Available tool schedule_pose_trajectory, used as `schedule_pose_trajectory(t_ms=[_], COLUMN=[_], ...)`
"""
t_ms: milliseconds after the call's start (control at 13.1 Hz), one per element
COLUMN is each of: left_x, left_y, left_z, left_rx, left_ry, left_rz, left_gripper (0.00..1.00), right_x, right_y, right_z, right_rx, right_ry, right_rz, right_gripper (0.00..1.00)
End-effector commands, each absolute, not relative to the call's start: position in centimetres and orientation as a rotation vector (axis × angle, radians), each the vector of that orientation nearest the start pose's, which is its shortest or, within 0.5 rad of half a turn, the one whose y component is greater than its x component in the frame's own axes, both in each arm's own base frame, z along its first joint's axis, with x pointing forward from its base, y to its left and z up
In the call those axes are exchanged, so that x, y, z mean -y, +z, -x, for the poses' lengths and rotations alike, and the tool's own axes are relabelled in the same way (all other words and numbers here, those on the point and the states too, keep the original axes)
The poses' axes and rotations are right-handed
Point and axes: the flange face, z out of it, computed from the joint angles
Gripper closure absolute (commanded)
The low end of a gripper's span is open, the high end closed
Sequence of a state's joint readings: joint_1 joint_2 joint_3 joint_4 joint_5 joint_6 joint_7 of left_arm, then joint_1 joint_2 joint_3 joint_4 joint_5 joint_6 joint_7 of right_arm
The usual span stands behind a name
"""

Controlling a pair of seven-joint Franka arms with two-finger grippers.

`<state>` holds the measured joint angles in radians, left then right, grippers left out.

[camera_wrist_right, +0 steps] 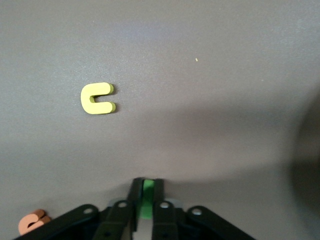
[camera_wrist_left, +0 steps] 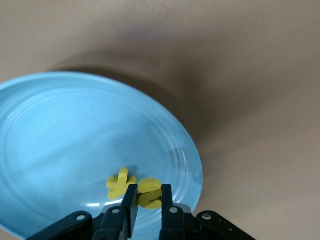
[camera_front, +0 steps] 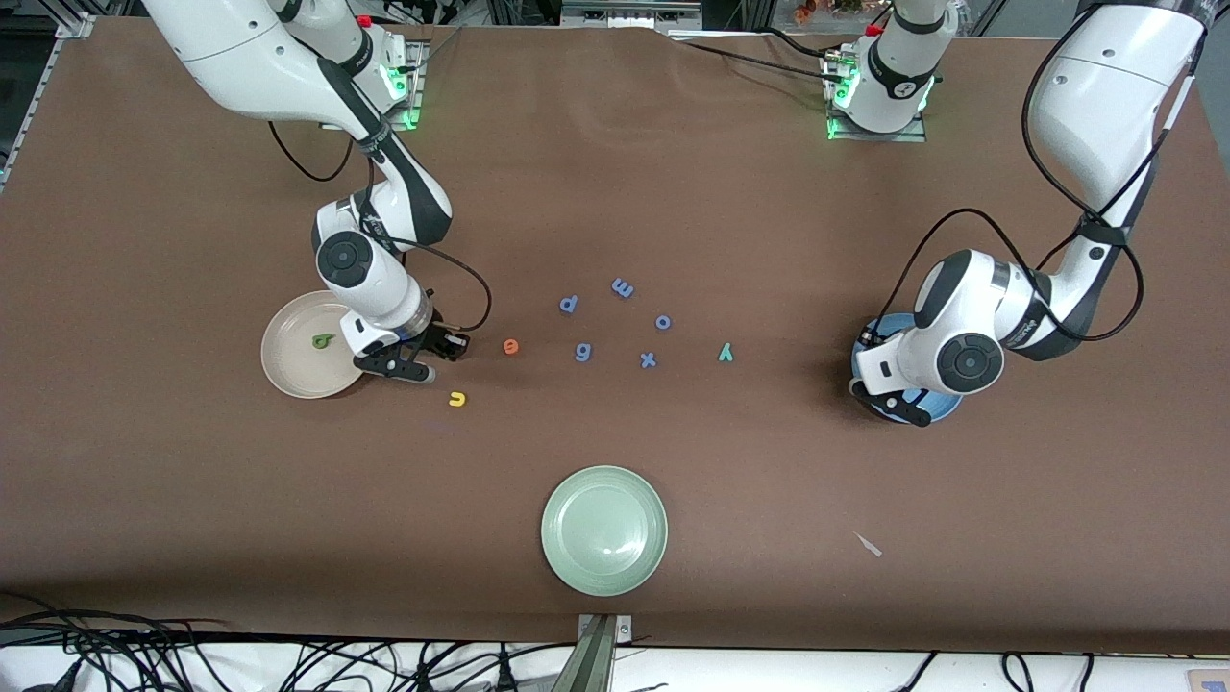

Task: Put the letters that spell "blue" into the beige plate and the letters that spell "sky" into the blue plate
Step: 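Drop the z into the blue plate while the right gripper places the green l, then grasp the teal y with the left gripper while the right gripper grasps the yellow u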

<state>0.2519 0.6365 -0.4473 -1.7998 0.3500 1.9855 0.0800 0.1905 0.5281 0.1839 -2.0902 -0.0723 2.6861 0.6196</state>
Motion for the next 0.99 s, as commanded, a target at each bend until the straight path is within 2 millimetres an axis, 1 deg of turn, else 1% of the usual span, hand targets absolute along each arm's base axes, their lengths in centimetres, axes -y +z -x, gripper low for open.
schedule_pose_trajectory(t_ms=[0, 76, 152, 229, 305, 381, 457, 533, 610, 686, 762, 838, 915], left_x=[8.0, 8.6, 9.1, 10.0, 11.4, 12.8, 14.7, 16.8, 19.4, 21.7, 23.5, 26.0, 27.7], left_y=[20.0, 20.5, 21.8, 23.4, 24.7, 26.0, 27.0, 27.9, 28.6, 28.9, 28.2, 27.6, 27.2], left_z=[-61.1, -61.1, -61.3, -61.3, -61.3, -61.3, -61.0, -60.8, -60.1, -59.5, -58.8, -58.1, -57.9], left_rx=[-0.688, -0.694, -0.683, -0.694, -0.721, -0.726, -0.722, -0.727, -0.703, -0.641, -0.592, -0.568, -0.513], left_ry=[0.534, 0.524, 0.500, 0.476, 0.445, 0.409, 0.381, 0.353, 0.336, 0.317, 0.321, 0.304, 0.249], left_rz=[2.955, 2.952, 2.952, 2.954, 2.956, 2.961, 2.970, 2.984, 3.002, 3.024, 3.036, 3.049, 3.086], left_gripper=[0.00, 0.00, 0.00, 0.00, 0.00, 0.00, 0.00, 0.00, 0.00, 0.00, 0.00, 0.00, 0.00], right_x=[-22.2, -21.8, -20.4, -17.7, -15.0, -12.0, -9.8, -7.9, -5.9, -4.6, -4.4, -4.6, -4.7], right_y=[18.1, 19.1, 20.2, 21.9, 23.3, 24.7, 25.8, 26.0, 25.8, 25.3, 24.8, 24.7, 24.7], right_z=[-55.0, -55.3, -55.7, -56.3, -56.7, -56.7, -56.4, -56.2, -56.3, -56.4, -56.1, -55.9, -55.9], right_rx=[-0.296, -0.253, -0.219, -0.145, -0.029, 0.090, 0.186, 0.270, 0.308, 0.312, 0.298, 0.269, 0.199], right_ry=[-0.076, -0.095, -0.067, -0.032, -0.011, -0.010, -0.006, -0.003, -0.002, 0.002, 0.011, 0.019, 0.026], right_rz=[3.048, 3.051, 3.076, 3.105, 3.124, 3.133, 3.137, 3.134, 3.133, 3.136, 3.133, 3.133, 3.134], right_gripper=[1.00, 1.00, 1.00, 1.00, 1.00, 1.00, 1.00, 1.00, 0.93, 0.74, 0.56, 0.45, 0.44])
